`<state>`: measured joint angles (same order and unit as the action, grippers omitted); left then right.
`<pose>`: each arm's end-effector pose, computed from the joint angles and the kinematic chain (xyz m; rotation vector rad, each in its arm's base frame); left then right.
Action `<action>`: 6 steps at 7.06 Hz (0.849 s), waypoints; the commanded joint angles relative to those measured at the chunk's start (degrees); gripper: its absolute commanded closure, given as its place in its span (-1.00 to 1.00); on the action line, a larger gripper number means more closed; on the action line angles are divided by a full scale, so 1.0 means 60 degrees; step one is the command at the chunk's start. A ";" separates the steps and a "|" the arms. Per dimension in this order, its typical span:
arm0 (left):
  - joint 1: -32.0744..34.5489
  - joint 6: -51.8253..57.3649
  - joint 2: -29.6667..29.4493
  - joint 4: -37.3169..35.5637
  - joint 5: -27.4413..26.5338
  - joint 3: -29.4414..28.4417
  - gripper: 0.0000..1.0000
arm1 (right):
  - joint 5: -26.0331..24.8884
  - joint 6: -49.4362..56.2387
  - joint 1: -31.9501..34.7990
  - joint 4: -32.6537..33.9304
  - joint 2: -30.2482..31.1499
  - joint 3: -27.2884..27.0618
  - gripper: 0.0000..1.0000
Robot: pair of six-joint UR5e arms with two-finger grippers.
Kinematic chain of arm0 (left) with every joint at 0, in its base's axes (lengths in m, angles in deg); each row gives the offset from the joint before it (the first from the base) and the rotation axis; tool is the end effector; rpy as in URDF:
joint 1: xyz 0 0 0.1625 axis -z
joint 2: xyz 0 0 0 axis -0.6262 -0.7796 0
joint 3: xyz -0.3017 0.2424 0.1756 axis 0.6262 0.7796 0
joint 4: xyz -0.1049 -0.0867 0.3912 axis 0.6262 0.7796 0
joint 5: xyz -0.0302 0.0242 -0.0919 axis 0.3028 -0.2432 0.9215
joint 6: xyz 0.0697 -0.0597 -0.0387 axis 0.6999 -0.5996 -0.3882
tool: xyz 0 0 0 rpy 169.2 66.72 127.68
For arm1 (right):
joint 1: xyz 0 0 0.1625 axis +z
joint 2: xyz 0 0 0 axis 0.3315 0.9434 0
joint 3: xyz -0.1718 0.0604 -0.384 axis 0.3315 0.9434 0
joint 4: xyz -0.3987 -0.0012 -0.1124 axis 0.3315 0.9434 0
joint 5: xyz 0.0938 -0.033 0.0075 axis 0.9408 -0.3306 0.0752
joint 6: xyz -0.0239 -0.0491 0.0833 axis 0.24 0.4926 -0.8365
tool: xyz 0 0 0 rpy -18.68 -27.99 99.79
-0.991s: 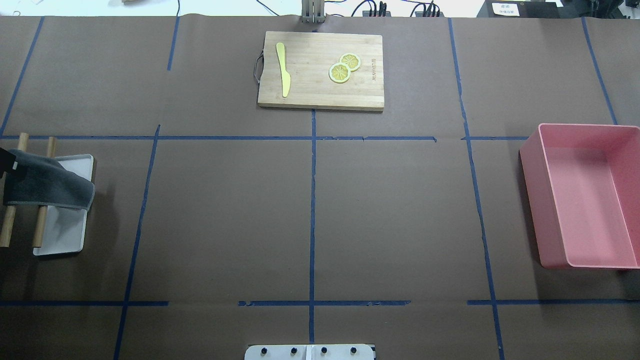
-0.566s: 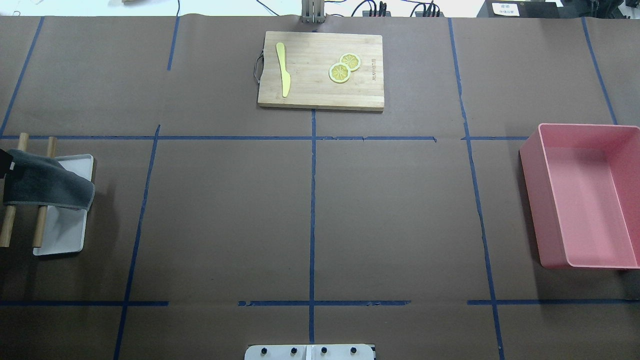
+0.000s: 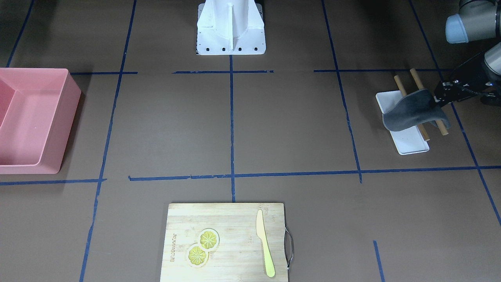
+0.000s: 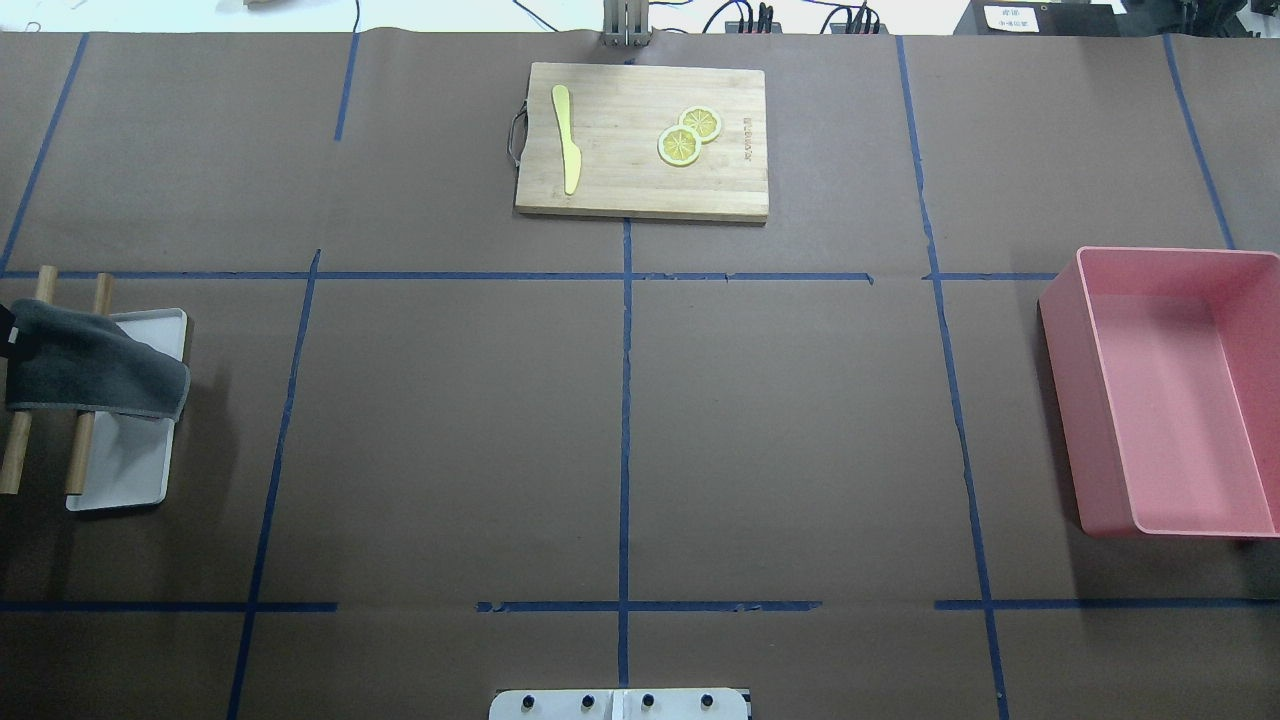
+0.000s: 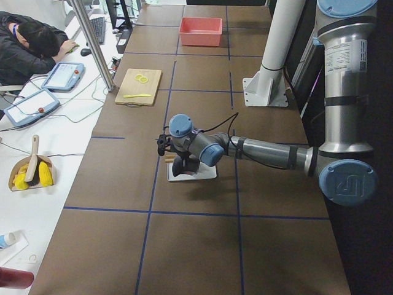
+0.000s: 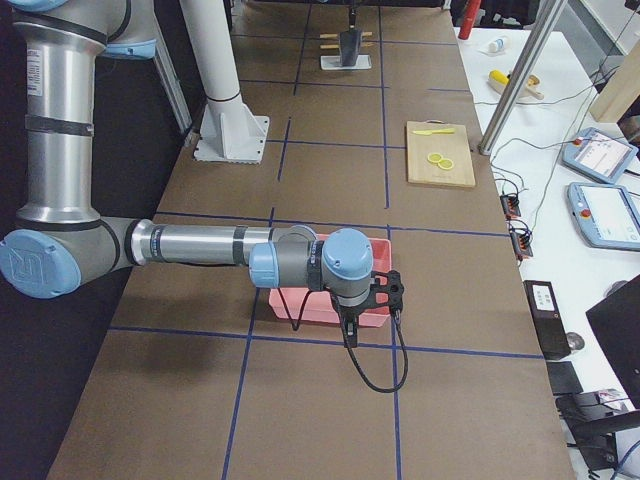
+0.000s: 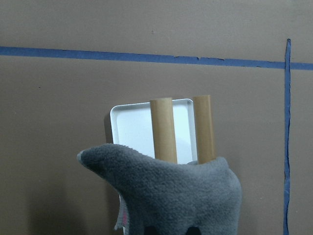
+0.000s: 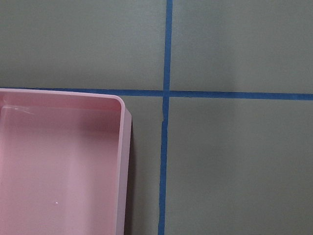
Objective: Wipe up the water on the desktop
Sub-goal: 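Grasp the grey cloth on the white tray rack with the left gripper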
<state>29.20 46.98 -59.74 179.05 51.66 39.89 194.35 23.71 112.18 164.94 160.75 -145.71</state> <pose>0.1217 -0.4529 0.5494 0.0231 0.9906 -0.0109 0.0822 -0.4478 0.6338 0.0953 -0.8231 0.0064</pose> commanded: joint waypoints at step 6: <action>0.0343 -0.0015 0.0049 -0.0102 0.0121 0.0447 0.98 | 0.0081 0.0000 0.0000 0.0000 -0.0010 -0.0116 -1.00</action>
<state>29.97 46.79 -59.61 178.79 52.32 41.34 194.78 23.73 112.18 164.94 160.77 -145.99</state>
